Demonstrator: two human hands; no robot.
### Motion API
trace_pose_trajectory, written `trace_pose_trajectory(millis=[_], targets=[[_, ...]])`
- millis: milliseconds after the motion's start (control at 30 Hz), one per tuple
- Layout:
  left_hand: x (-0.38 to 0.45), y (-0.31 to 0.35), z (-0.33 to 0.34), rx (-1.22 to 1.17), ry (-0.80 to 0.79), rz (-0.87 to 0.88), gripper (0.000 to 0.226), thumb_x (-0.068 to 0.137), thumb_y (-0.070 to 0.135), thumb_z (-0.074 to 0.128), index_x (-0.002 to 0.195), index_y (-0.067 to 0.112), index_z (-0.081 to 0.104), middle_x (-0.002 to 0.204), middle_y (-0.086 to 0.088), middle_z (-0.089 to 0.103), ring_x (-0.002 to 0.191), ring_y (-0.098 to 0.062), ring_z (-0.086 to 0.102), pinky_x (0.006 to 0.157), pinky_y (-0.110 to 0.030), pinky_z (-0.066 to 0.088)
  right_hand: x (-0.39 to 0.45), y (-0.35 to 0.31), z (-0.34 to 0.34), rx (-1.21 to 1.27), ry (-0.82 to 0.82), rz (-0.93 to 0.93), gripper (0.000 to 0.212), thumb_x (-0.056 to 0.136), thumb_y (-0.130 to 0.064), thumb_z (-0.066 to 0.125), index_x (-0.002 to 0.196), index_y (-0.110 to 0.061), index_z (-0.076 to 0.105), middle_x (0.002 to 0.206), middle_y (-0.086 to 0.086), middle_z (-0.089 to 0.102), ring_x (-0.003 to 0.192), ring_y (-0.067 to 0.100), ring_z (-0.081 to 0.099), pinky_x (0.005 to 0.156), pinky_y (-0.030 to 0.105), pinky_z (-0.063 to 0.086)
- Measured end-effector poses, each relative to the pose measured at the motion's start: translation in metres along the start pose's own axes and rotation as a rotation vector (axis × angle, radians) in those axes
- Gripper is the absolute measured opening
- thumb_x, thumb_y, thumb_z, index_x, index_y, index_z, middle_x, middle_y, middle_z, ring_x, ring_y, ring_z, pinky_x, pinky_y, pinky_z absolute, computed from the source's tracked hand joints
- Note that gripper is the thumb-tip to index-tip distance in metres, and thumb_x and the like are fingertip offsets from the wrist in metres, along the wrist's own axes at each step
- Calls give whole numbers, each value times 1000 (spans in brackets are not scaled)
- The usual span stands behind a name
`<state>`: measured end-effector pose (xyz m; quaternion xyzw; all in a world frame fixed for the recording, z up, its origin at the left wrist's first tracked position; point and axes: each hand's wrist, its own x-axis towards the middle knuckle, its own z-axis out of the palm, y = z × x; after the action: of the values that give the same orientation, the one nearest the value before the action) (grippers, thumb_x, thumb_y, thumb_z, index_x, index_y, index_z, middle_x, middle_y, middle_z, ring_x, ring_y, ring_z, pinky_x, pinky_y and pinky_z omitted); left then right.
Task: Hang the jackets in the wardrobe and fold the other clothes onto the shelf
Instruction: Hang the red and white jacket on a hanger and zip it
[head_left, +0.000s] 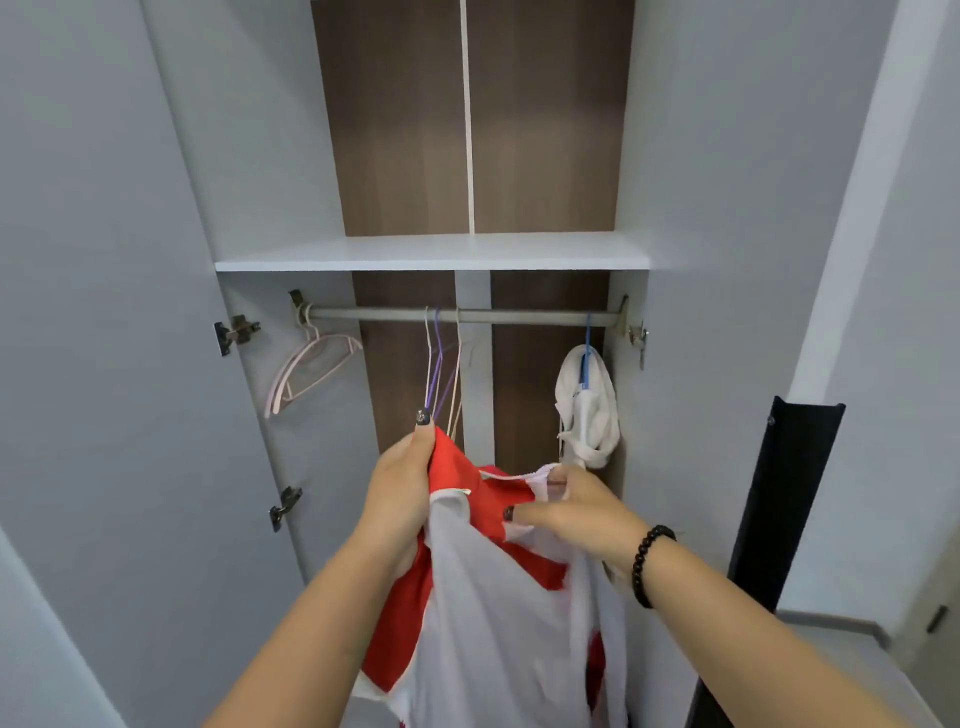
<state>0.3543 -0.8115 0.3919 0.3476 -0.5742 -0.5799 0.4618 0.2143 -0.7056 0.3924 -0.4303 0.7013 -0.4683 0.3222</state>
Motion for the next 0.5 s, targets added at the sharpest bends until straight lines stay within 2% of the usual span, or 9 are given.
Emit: trace_pose_trajectory(millis=[33, 100, 167, 233, 267, 333, 367, 433, 500], targets=[[5, 8, -2, 3, -39, 8, 36, 99, 40, 47, 79, 14, 62, 77, -14, 60, 72, -22, 55, 70, -34, 45, 3, 3, 5, -164, -46, -12, 47, 71, -28, 81, 109, -18, 56, 104, -5, 56, 78, -5, 61, 64, 6, 48], [12, 19, -5, -9, -151, 0, 42, 99, 38, 49, 63, 21, 63, 68, -10, 59, 65, -21, 56, 63, -29, 46, 14, 10, 21, -295, -71, -167, 90, 63, -47, 83, 137, -34, 35, 130, -13, 38, 113, 2, 51, 90, 15, 45], [18, 22, -12, 15, -263, 5, 50, 99, 35, 49, 51, 24, 58, 58, -4, 56, 56, -17, 53, 54, -23, 45, 23, 8, 43, -228, -112, -351, 87, 64, -51, 80, 135, -53, 29, 134, -19, 37, 121, -1, 46, 98, 20, 44], [28, 23, -24, 53, -340, 22, 51, 99, 35, 50, 49, 25, 55, 55, -1, 53, 54, -15, 51, 54, -24, 45, 35, 5, 64, -133, -152, -414, 66, 68, -48, 77, 122, -60, 41, 124, -22, 53, 111, -4, 55, 93, 22, 50], [34, 24, -32, 68, -358, 38, 49, 98, 35, 51, 51, 25, 55, 57, -2, 53, 55, -15, 51, 57, -26, 45, 42, 3, 72, -81, -152, -410, 52, 72, -43, 76, 117, -54, 51, 115, -20, 61, 102, -2, 61, 88, 24, 53], [52, 23, -53, 69, -357, 83, 43, 96, 36, 55, 54, 26, 55, 62, -4, 54, 60, -15, 52, 63, -30, 44, 57, -2, 86, 5, -100, -390, 21, 81, -29, 71, 102, -29, 67, 91, -2, 70, 80, 5, 63, 75, 30, 54], [62, 23, -65, 70, -357, 102, 39, 92, 39, 59, 55, 26, 56, 62, -3, 55, 60, -14, 52, 65, -30, 42, 64, -4, 92, 36, -70, -386, 11, 84, -20, 68, 94, -15, 67, 80, 7, 66, 71, 10, 58, 69, 35, 50], [80, 22, -91, 146, -385, 145, 33, 73, 56, 70, 62, 26, 60, 66, 2, 59, 63, -10, 55, 67, -27, 42, 79, -12, 102, 46, -5, -404, 10, 87, -10, 65, 77, -10, 61, 64, 1, 53, 62, 10, 46, 62, 31, 40], [96, 14, -118, 346, -412, 180, 59, 47, 74, 79, 87, 34, 63, 87, 9, 67, 79, -5, 64, 73, -22, 47, 93, -23, 111, 47, 43, -428, 20, 85, -10, 67, 71, -17, 55, 56, -11, 46, 54, 5, 40, 56, 21, 36]])
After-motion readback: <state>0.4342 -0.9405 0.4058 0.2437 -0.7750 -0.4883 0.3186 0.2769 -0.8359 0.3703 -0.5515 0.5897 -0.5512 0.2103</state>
